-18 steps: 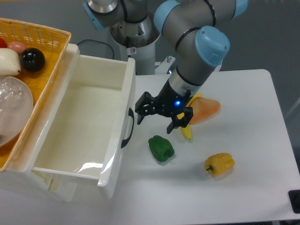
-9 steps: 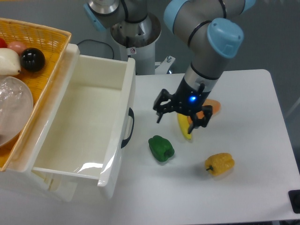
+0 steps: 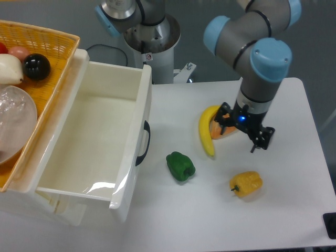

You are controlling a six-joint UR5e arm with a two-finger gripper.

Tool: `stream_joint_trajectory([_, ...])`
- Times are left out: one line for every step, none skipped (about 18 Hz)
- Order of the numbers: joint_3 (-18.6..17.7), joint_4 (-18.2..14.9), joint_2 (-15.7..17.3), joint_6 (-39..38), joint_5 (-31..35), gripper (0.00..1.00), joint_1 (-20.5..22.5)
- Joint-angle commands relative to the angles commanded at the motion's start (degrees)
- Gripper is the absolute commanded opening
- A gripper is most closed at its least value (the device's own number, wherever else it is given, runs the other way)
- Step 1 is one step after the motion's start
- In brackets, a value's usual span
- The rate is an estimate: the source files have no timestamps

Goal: Slide open the top white drawer

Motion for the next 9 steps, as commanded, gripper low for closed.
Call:
stream_joint_trajectory([0.09,0.09,-0.35,0.70,0.17,1.00,0.35])
stream_joint_trajectory([0.18,0.26,-0.88,2.36,0.35,1.00,0.96])
stream_joint_trajectory([0.61,0.44,-1.67,4.90,0.96,1.00,1.49])
stream_joint_trajectory([1.40,0.44,-2.72,7.62,1.75,1.00,2.10])
stream_joint_trajectory([1.93,0.44,-3.69,9.13,1.93,1.00,2.55])
stream_joint_trajectory([2.46,0.35,-4.30,9.40,2.11,1.00,2.55])
stream_joint_trajectory([2.90,0.35,-4.75,9.32,2.20,1.00,2.55])
stream_joint_trajectory([3.25,0.35,-5.19,9.32,2.29,1.00,2.55])
stream_joint_trajectory([3.78,0.35,-5.62,9.32,2.37,1.00,2.55])
